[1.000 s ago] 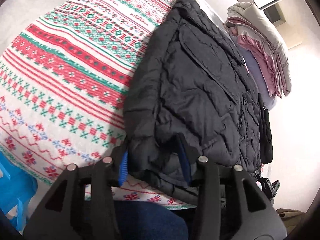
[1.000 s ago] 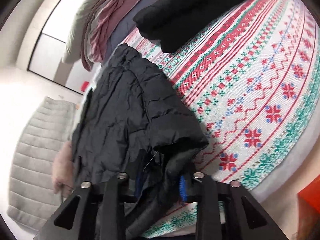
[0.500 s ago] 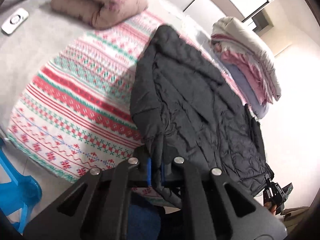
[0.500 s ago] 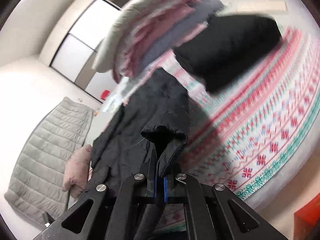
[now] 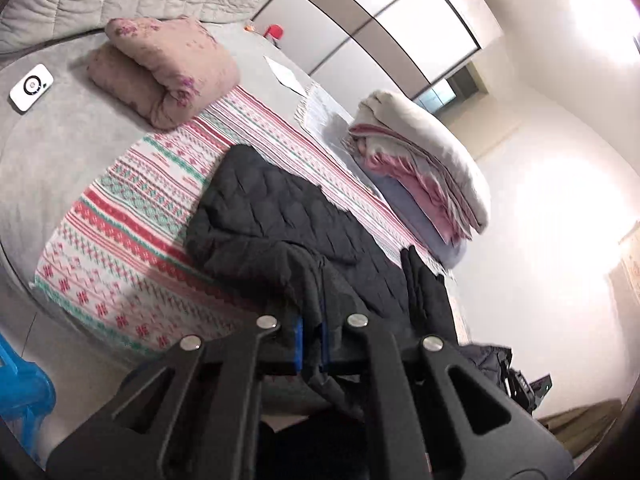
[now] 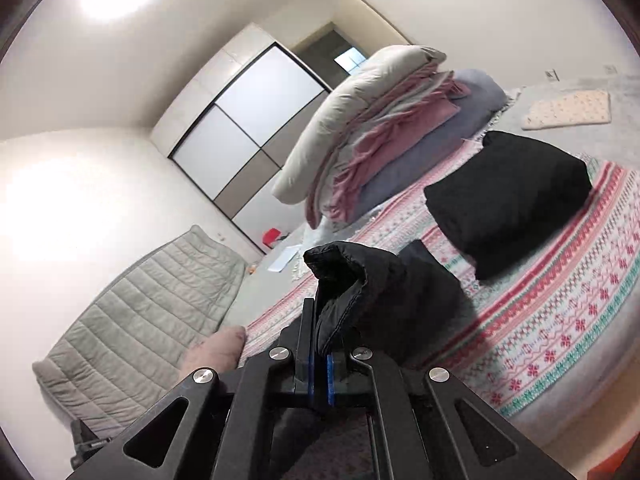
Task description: Fold large clothes
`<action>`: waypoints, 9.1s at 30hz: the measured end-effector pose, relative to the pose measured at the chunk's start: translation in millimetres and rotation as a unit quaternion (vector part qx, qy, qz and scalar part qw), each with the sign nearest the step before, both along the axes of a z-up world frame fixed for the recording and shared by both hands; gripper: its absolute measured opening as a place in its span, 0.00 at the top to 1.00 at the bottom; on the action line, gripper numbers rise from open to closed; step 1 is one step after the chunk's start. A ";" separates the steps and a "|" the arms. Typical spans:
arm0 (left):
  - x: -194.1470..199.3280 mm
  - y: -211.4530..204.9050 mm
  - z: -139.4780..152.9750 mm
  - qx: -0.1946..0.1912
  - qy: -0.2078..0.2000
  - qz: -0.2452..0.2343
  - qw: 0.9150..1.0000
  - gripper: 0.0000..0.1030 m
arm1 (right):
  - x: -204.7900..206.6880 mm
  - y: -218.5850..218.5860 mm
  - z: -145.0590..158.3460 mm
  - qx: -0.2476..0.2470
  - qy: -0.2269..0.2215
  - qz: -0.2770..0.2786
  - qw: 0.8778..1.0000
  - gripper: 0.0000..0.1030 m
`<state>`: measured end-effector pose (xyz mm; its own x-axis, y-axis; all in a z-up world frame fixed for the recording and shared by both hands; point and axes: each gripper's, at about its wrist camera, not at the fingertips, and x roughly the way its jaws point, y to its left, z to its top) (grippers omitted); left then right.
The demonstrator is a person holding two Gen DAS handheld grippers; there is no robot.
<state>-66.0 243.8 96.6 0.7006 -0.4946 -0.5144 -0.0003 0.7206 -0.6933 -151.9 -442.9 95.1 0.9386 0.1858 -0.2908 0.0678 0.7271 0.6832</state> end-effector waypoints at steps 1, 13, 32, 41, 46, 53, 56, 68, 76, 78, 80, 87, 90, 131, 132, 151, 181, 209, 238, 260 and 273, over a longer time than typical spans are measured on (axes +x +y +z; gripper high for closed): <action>11.1 2.4 -2.3 -0.010 0.006 0.003 1.000 0.93 | 8.0 -1.6 -4.6 0.006 0.009 -0.002 1.000 0.97; 178.6 -14.8 -14.9 -0.067 0.057 0.050 0.995 0.92 | 144.4 -22.5 -25.1 0.060 0.037 -0.061 0.996 0.96; 326.9 -15.5 -147.7 -0.052 0.195 0.092 0.975 0.47 | 337.7 -67.3 -142.3 -0.053 0.258 -0.023 0.964 0.50; 346.7 -47.6 -150.2 0.042 0.187 0.024 0.981 0.34 | 329.4 -86.7 -139.1 -0.060 0.205 -0.006 0.977 0.34; 354.7 -52.9 -156.8 0.059 0.192 0.002 0.980 0.32 | 350.5 -75.6 -145.0 -0.113 0.225 0.033 0.967 0.34; 360.7 -70.8 -155.2 0.139 0.169 -0.007 0.976 0.90 | 382.2 -46.5 -160.7 -0.191 0.273 0.033 0.942 0.92; 361.0 -69.8 -144.5 0.142 0.150 0.014 0.978 0.93 | 381.8 -41.4 -150.1 -0.193 0.256 0.008 0.947 0.94; 404.4 -90.8 -140.7 0.204 0.129 0.065 0.968 0.93 | 433.4 -31.7 -123.2 -0.205 0.238 -0.059 0.947 0.95; 410.1 -104.9 -179.8 0.241 0.129 0.060 0.960 0.84 | 445.2 -52.9 -196.1 -0.152 0.309 -0.065 0.937 0.93; 409.6 -104.1 -180.1 0.238 0.128 0.061 0.961 0.83 | 449.4 -51.3 -199.9 -0.155 0.316 -0.060 0.934 0.86; 409.9 -98.5 -179.8 0.222 0.135 0.062 0.964 0.82 | 453.1 -49.5 -198.6 -0.159 0.325 -0.049 0.931 0.82; 367.1 -77.5 -124.5 0.177 0.129 0.091 0.971 0.50 | 367.3 -53.1 -132.3 -0.034 0.251 -0.096 0.963 0.60; 328.1 -84.0 -90.1 0.170 0.089 0.091 0.977 0.41 | 317.1 -37.9 -114.8 -0.004 0.224 -0.114 0.968 0.20; 360.7 -350.4 -171.9 0.425 0.154 -0.126 0.883 0.19 | 225.7 -3.1 -176.7 0.049 0.229 -0.024 0.972 0.19; 357.3 -348.4 -173.2 0.424 0.152 -0.125 0.884 0.19 | 227.0 -0.9 -179.0 0.042 0.235 -0.020 0.971 0.19; 415.6 -361.6 -181.7 0.409 0.191 -0.106 0.886 0.13 | 232.1 -3.2 -184.8 0.049 0.234 -0.011 0.971 0.19; 231.7 -309.6 -165.5 0.337 0.076 -0.123 0.930 0.16 | 194.0 -30.2 -207.9 0.217 0.164 -0.096 0.958 0.56; 188.9 -300.3 -121.2 0.288 0.013 -0.190 0.938 0.16 | 175.3 57.7 -34.1 -0.150 0.025 -0.130 0.980 0.91; 176.5 -74.7 -137.2 0.097 0.092 -0.018 0.991 0.52 | 260.2 370.1 -104.9 -0.432 0.038 0.328 0.839 0.86; 169.9 -73.8 -113.7 0.015 0.038 -0.003 0.999 0.38 | 232.3 294.9 -76.0 -0.278 -0.020 0.412 0.867 0.30; 179.2 -140.9 -88.1 0.064 0.023 -0.040 0.997 0.30 | 291.8 250.7 -130.2 -0.169 0.138 0.325 0.920 0.28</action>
<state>113.2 102.9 8.6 0.6352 -0.4765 -0.6078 0.0315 0.8023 -0.5960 139.9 -192.3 -35.1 0.5424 0.5368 -0.6462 -0.3200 0.8433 0.4318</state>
